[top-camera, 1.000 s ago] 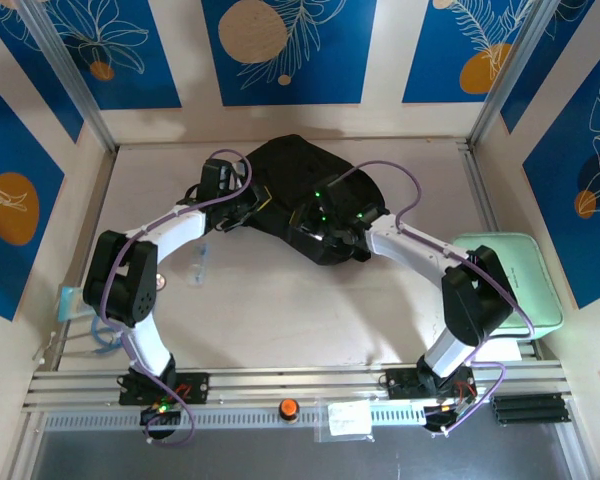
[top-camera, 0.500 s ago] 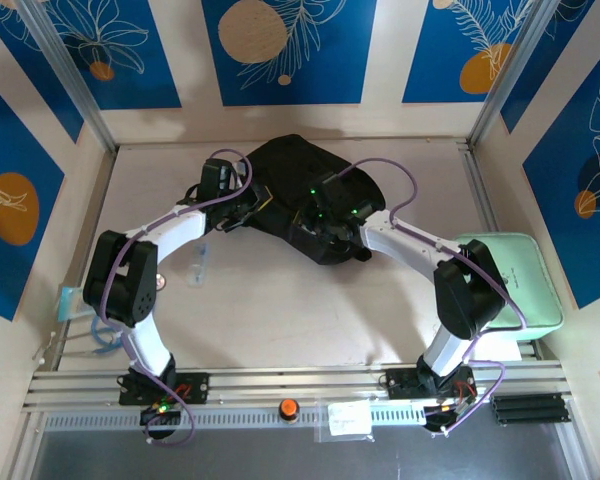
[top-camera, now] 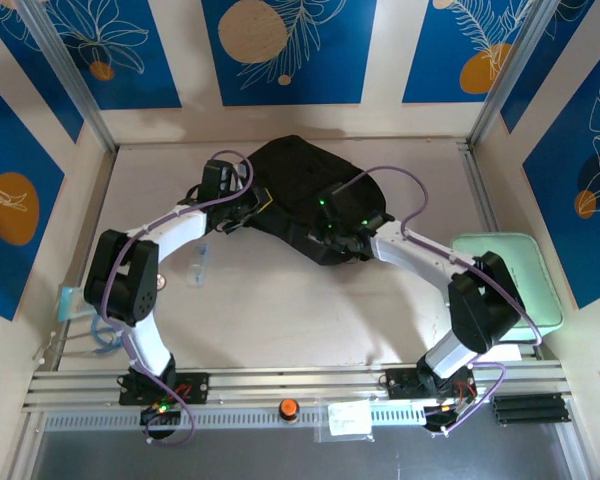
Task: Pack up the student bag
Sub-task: Zip the student bag at the top-center of the table.
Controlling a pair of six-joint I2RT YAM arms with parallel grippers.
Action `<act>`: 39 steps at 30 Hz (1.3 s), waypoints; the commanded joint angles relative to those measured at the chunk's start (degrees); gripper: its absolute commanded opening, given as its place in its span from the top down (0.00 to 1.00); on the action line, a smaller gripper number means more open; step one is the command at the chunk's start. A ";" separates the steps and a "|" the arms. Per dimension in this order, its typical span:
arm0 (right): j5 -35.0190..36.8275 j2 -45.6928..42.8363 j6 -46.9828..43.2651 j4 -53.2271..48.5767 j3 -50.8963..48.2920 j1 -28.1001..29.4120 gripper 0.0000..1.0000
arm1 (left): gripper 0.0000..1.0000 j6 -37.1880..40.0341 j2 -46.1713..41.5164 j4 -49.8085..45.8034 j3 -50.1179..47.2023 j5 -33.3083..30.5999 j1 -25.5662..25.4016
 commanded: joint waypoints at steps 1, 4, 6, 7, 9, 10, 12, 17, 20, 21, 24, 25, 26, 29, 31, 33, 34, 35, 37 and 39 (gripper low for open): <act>0.99 -4.24 -1.28 -2.48 -2.51 -0.28 1.00 | 1.00 2.64 1.08 0.76 1.87 -0.58 0.34; 1.38 -6.00 -0.33 -3.61 -3.87 -0.28 1.00 | 1.00 2.91 1.50 0.76 1.93 -0.84 0.60; 1.57 -6.73 0.30 -4.55 -4.71 -0.29 1.00 | 1.00 2.91 1.77 0.76 2.09 -0.91 0.84; 1.91 -7.08 0.61 -5.49 -4.94 -0.37 1.00 | 1.00 2.91 1.87 0.68 2.26 -0.99 0.91; 2.87 -7.78 0.88 -7.45 -5.17 -0.37 1.00 | 1.00 3.16 2.03 0.60 2.32 -1.15 1.06; 3.42 -8.28 0.76 -8.27 -5.29 -0.37 1.00 | 1.00 3.41 2.03 0.33 2.41 -1.41 1.21; 5.00 -9.25 0.71 -10.42 -5.39 -0.37 1.00 | 1.00 4.00 2.13 -0.28 2.62 -1.93 1.31; 7.62 -11.96 0.67 -13.61 -6.31 -0.54 1.00 | 1.00 4.58 2.72 -0.73 2.46 -2.78 1.50; 9.03 -12.90 1.33 -15.51 -6.66 -0.78 1.00 | 1.00 4.71 3.18 -0.81 2.35 -3.28 1.58; 9.42 -13.11 1.48 -16.07 -6.79 -1.02 1.00 | 1.00 4.69 3.27 -0.78 2.32 -3.39 1.66; 10.24 -13.40 2.11 -18.04 -6.95 -2.05 1.00 | 1.00 5.06 3.36 -1.38 2.40 -4.24 1.81; 10.37 -13.51 2.20 -18.53 -6.97 -2.44 1.00 | 1.00 5.26 3.34 -1.68 2.45 -4.58 1.90; 10.51 -13.65 2.16 -18.86 -7.05 -2.67 1.00 | 1.00 5.50 3.40 -1.94 2.43 -4.80 1.88; 10.86 -13.96 2.11 -19.66 -7.23 -3.33 1.00 | 1.00 6.02 3.63 -2.38 2.42 -5.21 2.03; 11.21 -13.80 2.12 -20.35 -6.98 -3.53 1.00 | 1.00 6.21 3.93 -2.54 2.61 -5.24 2.09; 11.52 -13.54 2.07 -20.59 -6.80 -3.78 1.00 | 1.00 6.22 4.15 -2.53 2.59 -5.08 2.11; 11.73 -13.44 1.95 -20.59 -6.71 -3.88 1.00 | 1.00 6.21 4.29 -2.52 2.68 -5.09 2.19; 11.96 -13.42 2.02 -20.67 -6.71 -4.04 1.00 | 1.00 6.29 4.33 -2.58 2.78 -5.19 2.18; 12.74 -13.27 1.96 -21.02 -6.53 -4.64 1.00 | 1.00 6.41 4.56 -2.84 3.11 -5.07 2.33; 13.37 -13.12 1.78 -21.03 -6.66 -5.69 1.00 | 1.00 6.67 4.61 -3.15 3.42 -5.09 2.49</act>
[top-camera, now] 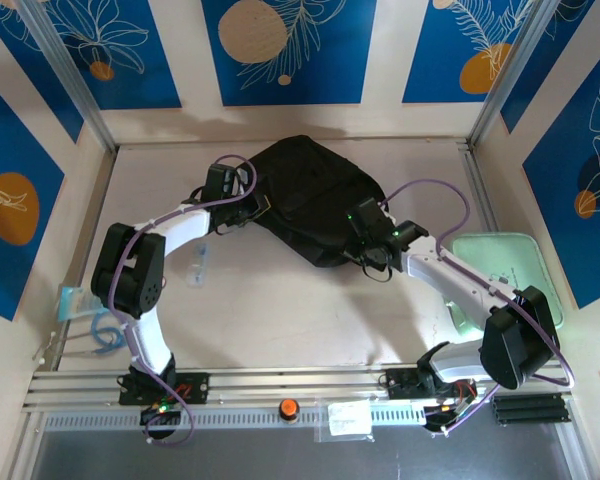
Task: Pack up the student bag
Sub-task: Zip the student bag at the top-center of the table.
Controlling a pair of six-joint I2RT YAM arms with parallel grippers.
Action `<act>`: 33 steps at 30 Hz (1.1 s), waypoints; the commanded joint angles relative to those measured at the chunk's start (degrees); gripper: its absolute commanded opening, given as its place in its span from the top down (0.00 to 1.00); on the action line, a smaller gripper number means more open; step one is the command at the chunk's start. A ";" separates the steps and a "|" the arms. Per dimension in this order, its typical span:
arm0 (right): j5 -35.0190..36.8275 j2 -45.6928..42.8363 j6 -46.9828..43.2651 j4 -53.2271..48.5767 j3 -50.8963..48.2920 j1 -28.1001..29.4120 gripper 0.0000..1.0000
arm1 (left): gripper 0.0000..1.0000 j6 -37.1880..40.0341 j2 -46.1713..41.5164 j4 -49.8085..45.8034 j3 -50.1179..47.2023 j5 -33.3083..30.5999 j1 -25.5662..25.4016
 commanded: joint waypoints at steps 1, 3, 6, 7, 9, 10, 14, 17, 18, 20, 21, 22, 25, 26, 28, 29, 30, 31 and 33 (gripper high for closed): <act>2.90 -0.81 0.30 -2.47 -0.41 -2.22 1.00 | 1.00 1.96 1.14 -0.79 2.61 -2.64 1.65; 2.23 -0.77 -0.72 -1.28 -0.93 -3.92 1.00 | 1.00 2.39 1.53 -1.34 3.21 -2.49 1.70; 0.29 0.13 -3.27 0.71 -0.93 -6.47 1.00 | 1.00 3.04 2.57 -2.04 4.33 -1.39 1.74; -0.68 0.49 -4.45 1.58 -0.64 -7.20 1.00 | 1.00 3.22 3.17 -2.33 4.73 -0.95 1.80; -3.18 1.49 -7.26 3.26 0.18 -7.82 1.00 | 1.00 3.48 4.28 -2.70 5.53 -0.33 1.77; -4.61 2.17 -8.69 4.22 0.71 -7.75 1.00 | 1.00 3.89 4.90 -3.07 5.93 -0.18 1.74; -8.71 4.66 -14.09 6.86 3.17 -5.97 1.00 | 0.81 6.08 4.68 -6.69 6.93 -2.92 1.94; -10.81 6.70 -17.37 8.09 5.90 -3.96 1.00 | 0.56 7.17 1.72 -7.92 4.94 -5.92 2.39; -11.42 7.72 -18.41 8.43 7.10 -3.19 1.00 | 0.50 7.14 0.41 -8.32 3.71 -6.72 2.71; -12.26 9.78 -19.97 8.90 9.32 -1.78 1.00 | 0.44 6.56 -2.10 -8.29 1.22 -7.26 3.18; -12.67 10.97 -20.55 9.22 10.72 -1.00 1.00 | 0.42 6.01 -3.44 -8.05 -0.25 -7.21 3.28; -13.30 12.24 -21.12 9.54 11.95 -0.27 1.00 | 0.40 5.42 -4.77 -7.82 -1.72 -7.00 3.29; -15.20 15.96 -22.51 10.09 16.07 1.97 1.00 | 0.38 2.07 -8.11 -6.03 -6.28 -4.11 3.25; -15.65 16.98 -22.85 10.26 17.29 2.64 1.00 | 0.38 0.66 -9.03 -5.13 -7.74 -3.29 3.25; -16.85 19.43 -23.15 10.43 20.00 4.07 1.00 | 0.37 -2.92 -10.93 -2.09 -11.29 -1.18 3.21; -17.67 20.39 -23.15 10.76 20.97 4.66 1.00 | 0.36 -4.44 -11.65 -0.71 -12.83 -0.47 3.12; -18.55 21.41 -23.08 11.17 21.92 5.33 1.00 | 0.36 -6.44 -12.25 0.99 -14.46 0.30 2.99; -19.24 22.34 -22.98 11.52 22.72 5.98 1.00 | 0.35 -8.23 -12.79 3.11 -15.95 1.19 2.81; -20.22 23.71 -22.80 11.93 23.88 7.07 1.00 | 0.35 -11.69 -13.43 6.11 -18.04 2.61 2.25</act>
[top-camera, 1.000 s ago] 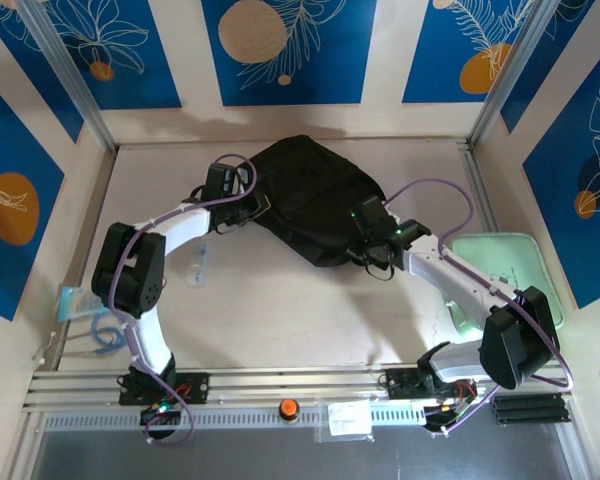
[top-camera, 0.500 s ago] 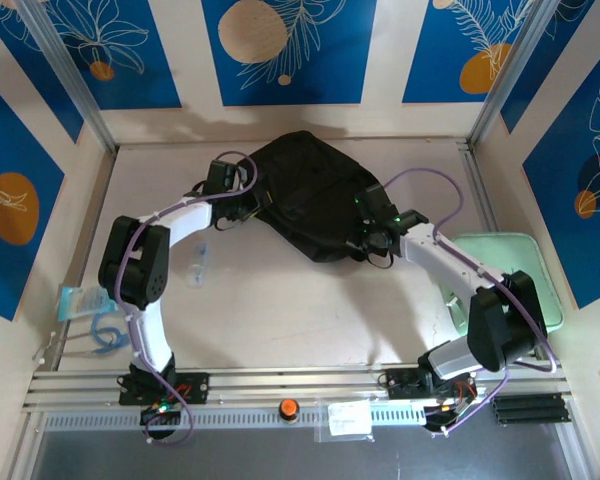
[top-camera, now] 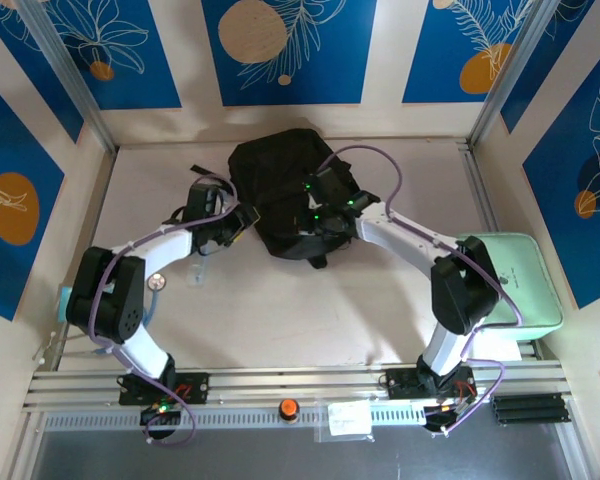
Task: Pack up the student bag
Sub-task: Zip the student bag at the top-center of the table.
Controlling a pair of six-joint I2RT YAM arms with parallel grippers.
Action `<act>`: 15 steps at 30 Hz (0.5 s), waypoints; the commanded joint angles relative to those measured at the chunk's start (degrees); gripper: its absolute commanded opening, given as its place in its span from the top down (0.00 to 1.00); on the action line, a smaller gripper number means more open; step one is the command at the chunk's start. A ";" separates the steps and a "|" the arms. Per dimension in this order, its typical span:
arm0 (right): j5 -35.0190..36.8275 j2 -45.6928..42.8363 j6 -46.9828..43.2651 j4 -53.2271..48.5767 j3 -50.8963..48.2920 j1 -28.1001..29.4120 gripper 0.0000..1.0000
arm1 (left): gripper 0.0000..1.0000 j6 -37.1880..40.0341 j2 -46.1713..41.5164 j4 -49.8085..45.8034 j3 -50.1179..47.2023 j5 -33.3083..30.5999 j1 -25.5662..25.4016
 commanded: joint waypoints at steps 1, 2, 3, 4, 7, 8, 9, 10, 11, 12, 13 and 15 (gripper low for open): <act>-4.54 1.74 -1.14 2.12 2.83 2.05 1.00 | 0.35 -8.51 -1.69 7.10 -3.24 4.25 -0.96; -4.99 2.09 -0.99 2.41 3.01 2.41 1.00 | 0.34 -9.79 -1.87 7.45 -3.88 4.38 -1.54; -5.27 2.36 -0.74 2.74 2.91 2.83 1.00 | 0.34 -11.03 -2.01 7.57 -4.66 4.33 -2.19; -5.61 2.47 -0.48 3.16 2.68 3.20 1.00 | 0.33 -12.26 -2.15 7.76 -5.44 4.05 -2.80; -6.54 2.30 0.39 4.31 1.30 3.62 1.00 | 0.33 -15.48 -1.64 7.81 -6.84 3.58 -3.73; -6.96 2.30 0.63 4.52 0.96 3.67 1.00 | 0.34 -15.95 -1.34 8.40 -6.98 3.76 -3.77; -7.45 2.32 0.84 4.73 0.62 3.66 1.00 | 0.35 -16.53 -0.95 9.22 -7.07 3.85 -3.77; -7.76 2.24 1.02 4.81 0.34 3.73 1.00 | 0.35 -17.02 -0.60 10.30 -6.99 3.94 -3.83; -7.93 2.23 1.12 4.81 0.17 3.72 1.00 | 0.36 -17.40 -0.28 11.16 -6.85 4.03 -3.85; -8.22 2.26 1.21 4.81 -0.10 3.80 1.00 | 0.37 -17.53 -0.10 11.69 -6.53 4.03 -3.90; -8.31 2.17 1.21 4.84 -0.23 3.82 1.00 | 0.38 -17.43 0.20 11.66 -6.08 3.95 -3.88; -8.24 1.95 1.30 4.77 -0.73 3.89 1.00 | 0.40 -17.02 0.27 11.14 -5.29 3.49 -3.85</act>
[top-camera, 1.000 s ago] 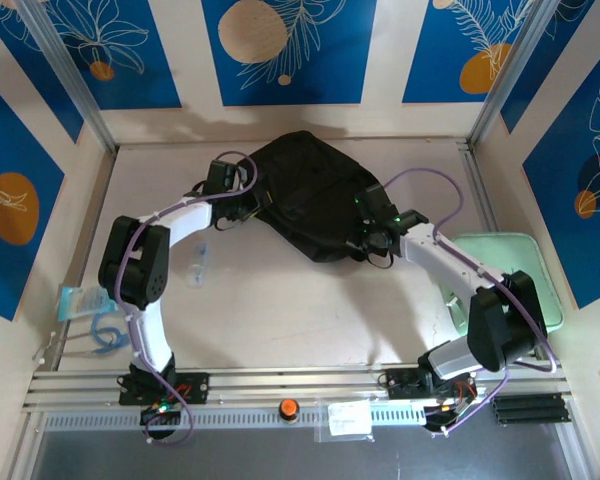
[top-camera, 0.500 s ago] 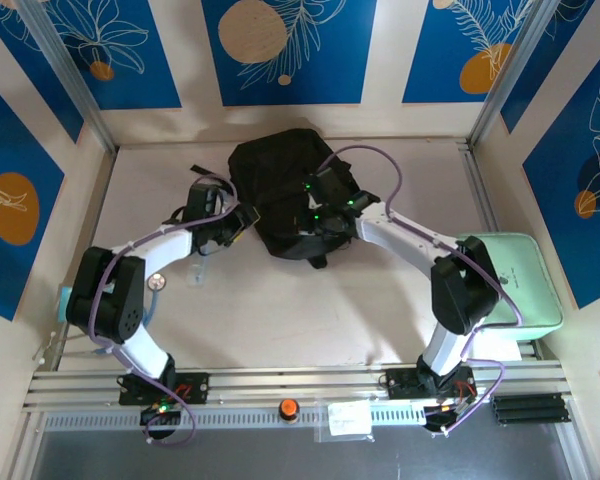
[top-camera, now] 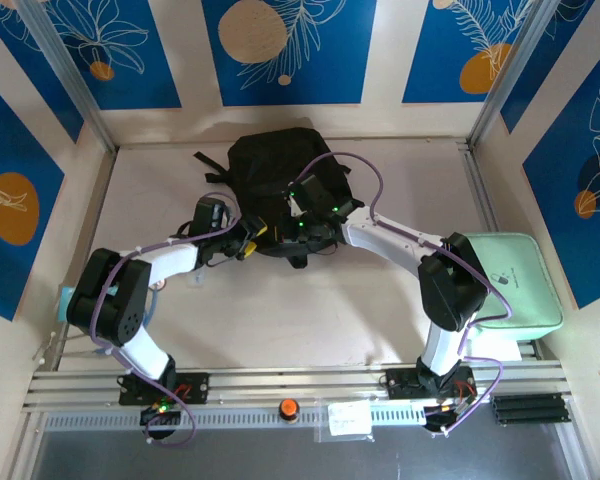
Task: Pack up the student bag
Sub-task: Zip the student bag at the top-center of the table.
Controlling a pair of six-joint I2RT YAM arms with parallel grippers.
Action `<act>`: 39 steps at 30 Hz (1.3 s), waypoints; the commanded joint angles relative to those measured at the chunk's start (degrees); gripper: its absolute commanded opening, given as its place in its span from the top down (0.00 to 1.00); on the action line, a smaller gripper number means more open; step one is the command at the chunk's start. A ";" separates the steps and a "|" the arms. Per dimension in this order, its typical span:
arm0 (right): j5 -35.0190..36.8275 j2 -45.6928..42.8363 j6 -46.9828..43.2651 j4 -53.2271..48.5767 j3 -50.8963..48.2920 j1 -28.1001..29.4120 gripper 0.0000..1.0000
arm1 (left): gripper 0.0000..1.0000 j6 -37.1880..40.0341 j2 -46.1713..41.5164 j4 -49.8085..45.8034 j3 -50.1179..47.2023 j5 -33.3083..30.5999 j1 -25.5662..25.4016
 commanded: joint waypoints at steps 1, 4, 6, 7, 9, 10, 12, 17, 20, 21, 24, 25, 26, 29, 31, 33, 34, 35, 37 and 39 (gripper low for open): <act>-2.42 -0.50 0.70 1.18 -1.25 0.34 1.00 | 0.41 -0.97 0.54 1.41 1.58 0.33 -0.31; -2.42 -0.83 1.07 1.58 -2.05 0.35 1.00 | 0.41 0.18 0.39 0.03 3.09 -0.39 -0.42; -2.59 -0.80 1.45 1.88 -2.36 0.32 1.00 | 0.43 0.41 0.72 -0.59 4.02 -0.37 -0.69; -2.76 -0.79 1.58 2.06 -2.45 0.32 1.00 | 0.45 0.41 1.13 -0.59 4.43 -0.20 -0.91; -2.94 -0.75 1.70 2.15 -2.46 0.38 1.00 | 0.49 0.03 1.97 -0.66 5.01 0.03 -1.22; -2.94 -0.75 1.76 2.15 -2.51 0.34 1.00 | 0.52 -0.40 2.54 -0.50 5.11 -0.06 -1.43; -2.65 -0.83 1.83 2.06 -2.65 0.34 1.00 | 0.57 -1.23 3.26 0.25 5.11 -0.14 -1.50; -1.89 -1.64 2.29 1.97 -3.68 0.03 1.00 | 0.63 -0.85 4.08 -1.24 5.51 -0.72 -1.63; -1.54 -2.09 2.82 2.06 -4.53 -0.27 1.00 | 0.63 0.21 4.25 -3.58 5.81 -1.36 -1.59; -1.54 -2.16 2.91 2.06 -4.79 -0.36 1.00 | 0.64 0.32 4.44 -3.84 5.90 -1.38 -1.59; -1.41 -2.29 3.26 2.06 -5.17 -0.54 1.00 | 0.70 0.37 5.03 -3.84 5.99 -1.29 -1.59; -1.29 -2.29 3.39 2.06 -5.23 -0.54 1.00 | 0.74 0.39 5.23 -3.77 6.08 -1.29 -1.60; -1.19 -2.33 3.50 2.02 -5.26 -0.62 1.00 | 0.78 0.39 5.38 -3.63 6.15 -1.44 -1.59; -0.46 -2.75 4.21 1.58 -5.65 -0.81 1.00 | 0.92 0.88 5.42 -3.72 6.21 -2.48 -1.48; 0.74 -3.66 5.11 1.21 -6.67 -1.22 1.00 | 1.00 1.99 5.32 -4.64 6.47 -3.66 -1.33; 2.04 -5.16 6.08 1.27 -8.68 -1.88 1.00 | 1.00 3.30 5.54 -5.60 6.94 -4.12 -1.24; 2.69 -6.04 6.56 1.40 -9.77 -2.30 1.00 | 1.00 3.98 5.70 -6.24 7.28 -4.26 -1.07; 3.26 -7.09 7.14 1.52 -11.13 -2.91 1.00 | 1.00 4.70 5.76 -6.88 7.54 -4.49 -0.94; 3.94 -8.81 8.13 1.44 -13.61 -4.42 1.00 | 1.00 5.54 5.87 -7.20 7.50 -4.89 -0.56; 4.22 -9.89 9.41 -0.67 -14.94 -6.78 1.00 | 1.00 6.37 5.77 -7.82 7.55 -5.42 -0.35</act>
